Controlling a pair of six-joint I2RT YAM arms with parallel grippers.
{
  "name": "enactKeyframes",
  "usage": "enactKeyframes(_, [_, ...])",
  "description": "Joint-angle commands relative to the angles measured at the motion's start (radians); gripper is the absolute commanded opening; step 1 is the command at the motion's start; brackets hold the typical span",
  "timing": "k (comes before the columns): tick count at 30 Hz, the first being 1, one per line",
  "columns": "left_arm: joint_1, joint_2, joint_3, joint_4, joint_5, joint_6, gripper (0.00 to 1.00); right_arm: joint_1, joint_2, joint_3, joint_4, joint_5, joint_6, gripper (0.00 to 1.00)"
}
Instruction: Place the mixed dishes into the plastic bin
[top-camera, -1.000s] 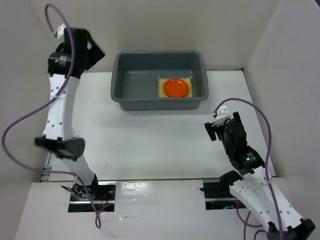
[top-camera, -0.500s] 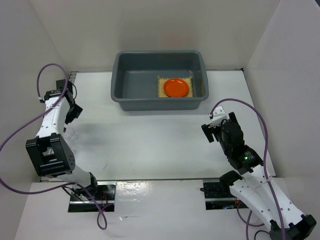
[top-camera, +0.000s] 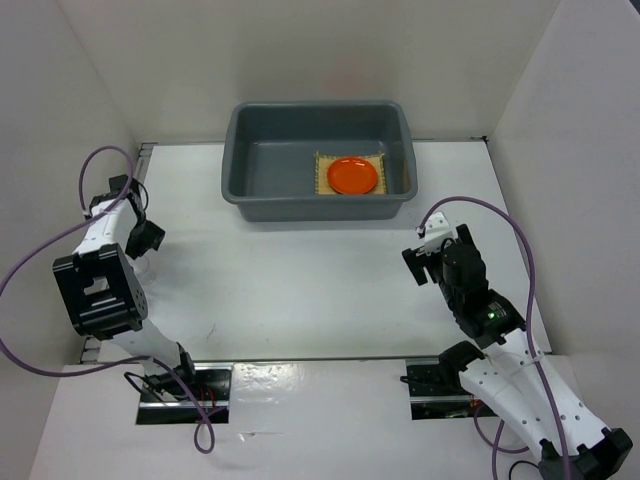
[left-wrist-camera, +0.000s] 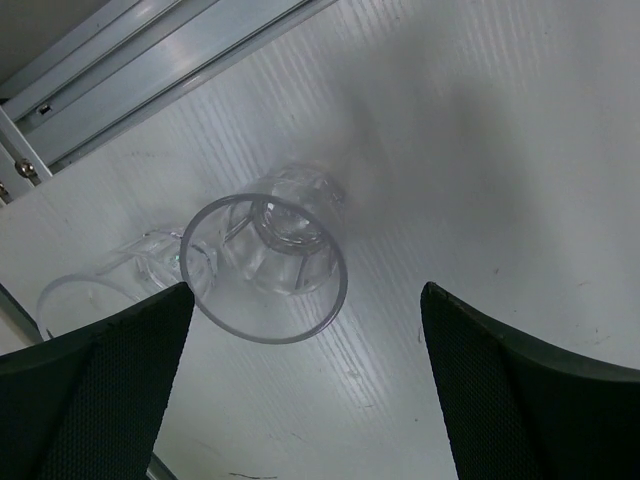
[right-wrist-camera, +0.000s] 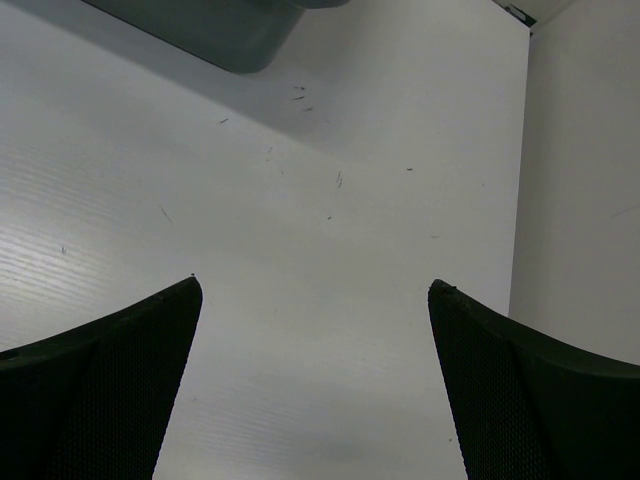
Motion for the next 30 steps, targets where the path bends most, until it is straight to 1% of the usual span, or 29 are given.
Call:
enactKeyframes(1, [0.004,0.023,-0.011,0.073,0.028,0.041,1.0,0.011,0.001,-0.005,0.032,-0.009,0.004,0.98])
enactKeyframes(6, [0.004,0.023,-0.05,0.128,0.07,0.065,1.0,0.011,0.001,-0.005,0.032,-0.018,0.004,0.98])
enactKeyframes(9, [0.004,0.062,-0.059,0.142,0.079,0.084,0.95,0.011,0.001,-0.005,0.032,-0.018,0.004,0.98])
enactKeyframes(10, [0.004,0.073,-0.059,0.142,0.09,0.084,0.91,0.011,0.001,-0.005,0.032,-0.018,0.004,0.98])
enactKeyframes(11, [0.004,0.082,-0.059,0.151,0.09,0.1,0.81,0.011,-0.008,-0.005,0.032,-0.018,0.004,0.98])
enactKeyframes(13, [0.004,0.096,-0.059,0.16,0.119,0.11,0.69,0.011,-0.008,-0.005,0.032,-0.018,0.004,0.98])
enactKeyframes(14, [0.004,0.096,-0.05,0.16,0.119,0.111,0.6,0.011,-0.008,-0.005,0.032,-0.018,0.004,0.98])
enactKeyframes(15, [0.004,0.107,-0.05,0.16,0.131,0.111,0.39,0.011,-0.008,-0.005,0.032,-0.018,0.004,0.98])
enactKeyframes(17, [0.004,0.107,-0.012,0.145,0.145,0.098,0.13,0.011,-0.008,-0.005,0.032,-0.018,0.004,0.98])
enactKeyframes(18, [0.004,0.107,0.013,0.128,0.154,0.069,0.0,0.011,-0.008,-0.005,0.032,-0.018,0.004,0.98])
enactKeyframes(20, [0.004,0.096,0.068,0.085,0.177,0.051,0.0,0.011,-0.008,-0.005,0.032,-0.018,-0.005,0.98])
enactKeyframes(21, [0.004,0.069,0.149,0.073,0.193,0.051,0.0,0.011,-0.008,-0.005,0.032,-0.018,-0.005,0.98])
enactKeyframes(23, [0.004,0.029,0.235,0.073,0.277,0.042,0.0,0.011,-0.008,-0.005,0.032,-0.018,-0.005,0.98])
enactKeyframes(24, [0.004,-0.027,0.271,0.109,0.324,0.031,0.0,0.011,-0.008,-0.005,0.032,-0.018,-0.005,0.98])
enactKeyframes(25, [0.004,-0.061,0.307,0.219,0.379,0.005,0.0,0.011,-0.008,-0.005,0.032,-0.018,-0.005,0.98])
enactKeyframes(26, [0.004,-0.097,0.308,0.296,0.485,-0.017,0.0,0.011,-0.008,-0.005,0.032,-0.018,-0.005,0.98])
enactKeyframes(27, [-0.016,-0.153,0.308,0.38,0.528,-0.04,0.0,0.011,-0.008,-0.005,0.032,-0.018,-0.005,0.98])
enactKeyframes(28, [-0.059,-0.164,0.308,0.524,0.564,-0.064,0.0,0.011,-0.008,-0.005,0.032,-0.018,-0.005,0.98])
enactKeyframes(29, [-0.087,-0.164,0.364,0.568,0.62,-0.076,0.0,0.011,-0.008,-0.005,0.032,-0.018,-0.005,0.98])
enactKeyframes(30, [-0.12,-0.116,0.422,0.584,0.631,-0.06,0.0,0.011,-0.008,-0.005,0.032,-0.018,-0.005,0.98])
